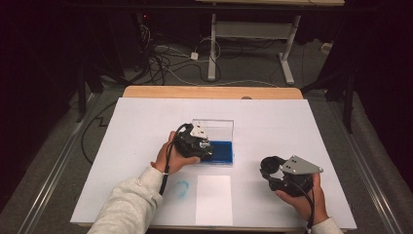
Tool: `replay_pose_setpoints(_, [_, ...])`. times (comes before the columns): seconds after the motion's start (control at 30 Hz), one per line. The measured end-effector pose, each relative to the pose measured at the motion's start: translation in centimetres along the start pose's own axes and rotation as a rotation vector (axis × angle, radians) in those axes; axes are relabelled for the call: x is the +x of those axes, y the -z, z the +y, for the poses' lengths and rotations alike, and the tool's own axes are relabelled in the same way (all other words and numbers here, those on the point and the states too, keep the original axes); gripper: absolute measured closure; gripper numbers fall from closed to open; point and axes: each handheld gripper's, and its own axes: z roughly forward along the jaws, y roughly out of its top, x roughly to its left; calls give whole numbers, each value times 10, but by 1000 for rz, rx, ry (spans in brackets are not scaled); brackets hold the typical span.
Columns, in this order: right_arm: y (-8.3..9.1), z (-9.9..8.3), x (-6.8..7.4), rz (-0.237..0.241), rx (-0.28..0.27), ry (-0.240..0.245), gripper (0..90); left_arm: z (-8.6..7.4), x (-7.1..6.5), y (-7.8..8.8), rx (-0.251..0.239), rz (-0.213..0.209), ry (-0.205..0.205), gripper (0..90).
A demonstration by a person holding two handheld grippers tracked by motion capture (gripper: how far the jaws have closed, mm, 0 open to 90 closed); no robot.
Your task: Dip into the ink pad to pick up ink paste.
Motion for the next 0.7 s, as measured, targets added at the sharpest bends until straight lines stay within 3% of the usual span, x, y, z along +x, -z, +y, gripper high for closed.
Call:
replay_pose_setpoints(0.23, [2, 0, -2, -16, -12, -9, 382, 6, 4, 1, 8, -15, 23, 552])
replay_pose_setpoints(0.33, [2, -1, -3, -18, -17, -12, 382, 14, 6, 10, -25, -19, 24, 552])
replay_pose_setpoints(0.57, [4, 0, -3, -20, -24, -15, 382, 42, 2, 35, -73, -6, -24, 551])
replay_pose_setpoints(0.7, [3, 0, -3, -20, -23, -16, 382, 53, -3, 39, -72, -5, -62, 551])
